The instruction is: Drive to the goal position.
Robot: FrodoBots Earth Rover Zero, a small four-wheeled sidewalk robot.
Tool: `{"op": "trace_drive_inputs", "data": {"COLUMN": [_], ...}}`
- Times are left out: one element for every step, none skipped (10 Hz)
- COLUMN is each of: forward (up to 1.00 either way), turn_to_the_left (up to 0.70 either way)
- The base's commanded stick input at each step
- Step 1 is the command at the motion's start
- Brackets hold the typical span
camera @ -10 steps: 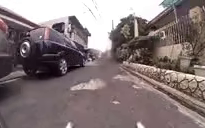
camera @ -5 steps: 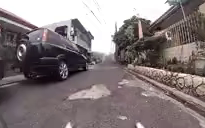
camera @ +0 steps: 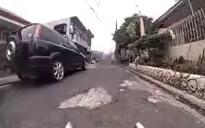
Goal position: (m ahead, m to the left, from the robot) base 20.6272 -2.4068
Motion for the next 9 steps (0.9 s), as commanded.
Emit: {"op": "trace_drive_inputs", "data": {"forward": [0.70, 0.70, 0.70, 0.70, 0.70, 0.70, 0.70, 0.70, 0.70], "turn_to_the_left": [0.00, 0.00, 0.00, 0.00, 0.00, 0.00, 0.00, 0.00, 0.00]}}
